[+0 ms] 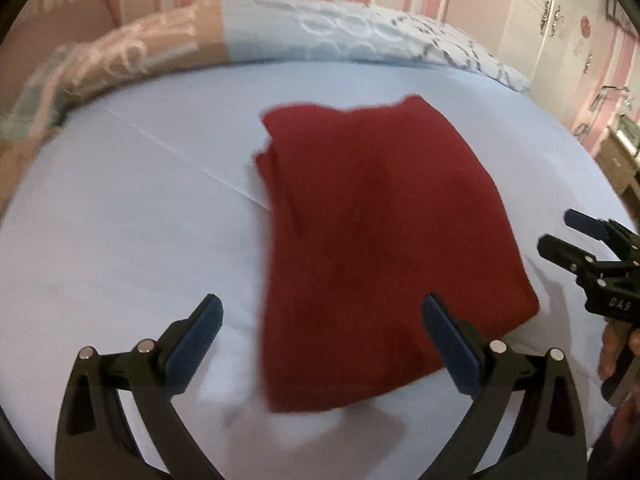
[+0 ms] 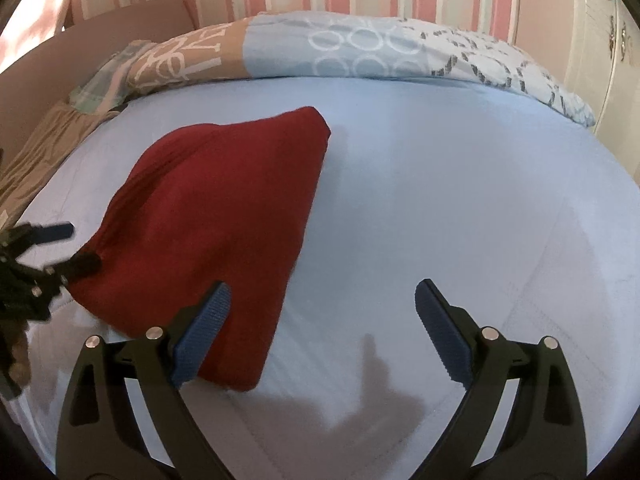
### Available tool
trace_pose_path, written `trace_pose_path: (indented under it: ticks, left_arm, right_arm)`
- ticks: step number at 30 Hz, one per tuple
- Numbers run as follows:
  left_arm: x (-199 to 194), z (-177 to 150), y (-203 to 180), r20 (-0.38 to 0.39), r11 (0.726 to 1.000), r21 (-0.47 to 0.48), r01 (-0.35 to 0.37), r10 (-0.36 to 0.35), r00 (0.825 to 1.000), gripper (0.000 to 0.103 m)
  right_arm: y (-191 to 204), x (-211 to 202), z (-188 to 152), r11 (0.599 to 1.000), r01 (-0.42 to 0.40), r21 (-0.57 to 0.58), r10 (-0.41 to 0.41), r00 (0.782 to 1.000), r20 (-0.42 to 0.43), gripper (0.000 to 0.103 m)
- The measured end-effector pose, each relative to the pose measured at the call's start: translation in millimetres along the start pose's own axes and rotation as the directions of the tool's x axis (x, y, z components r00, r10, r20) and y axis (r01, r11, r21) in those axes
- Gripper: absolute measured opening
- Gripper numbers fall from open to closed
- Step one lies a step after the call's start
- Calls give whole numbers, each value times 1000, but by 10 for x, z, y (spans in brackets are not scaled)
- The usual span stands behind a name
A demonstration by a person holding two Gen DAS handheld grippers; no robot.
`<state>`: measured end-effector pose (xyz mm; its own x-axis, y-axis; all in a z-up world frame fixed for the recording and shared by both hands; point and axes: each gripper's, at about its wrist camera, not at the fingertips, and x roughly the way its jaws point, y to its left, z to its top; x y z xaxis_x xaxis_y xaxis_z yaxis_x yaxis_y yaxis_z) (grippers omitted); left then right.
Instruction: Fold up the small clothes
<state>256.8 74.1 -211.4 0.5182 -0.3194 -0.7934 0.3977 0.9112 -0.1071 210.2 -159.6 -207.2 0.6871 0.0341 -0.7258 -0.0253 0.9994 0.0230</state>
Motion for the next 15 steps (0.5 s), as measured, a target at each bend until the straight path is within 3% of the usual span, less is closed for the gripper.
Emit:
trace_pose_path:
  ticks: [7, 15]
  left_arm:
    - [307, 11, -11, -67, 998, -37, 54, -57, 996, 100]
    - [389, -2, -139, -68, 1000, 8, -26, 26, 997, 98]
  right_arm:
    - [-17, 113, 30, 1000, -21, 13, 21, 1000, -18, 94]
    - [52, 398, 110, 990, -117, 76, 121, 992, -43, 94]
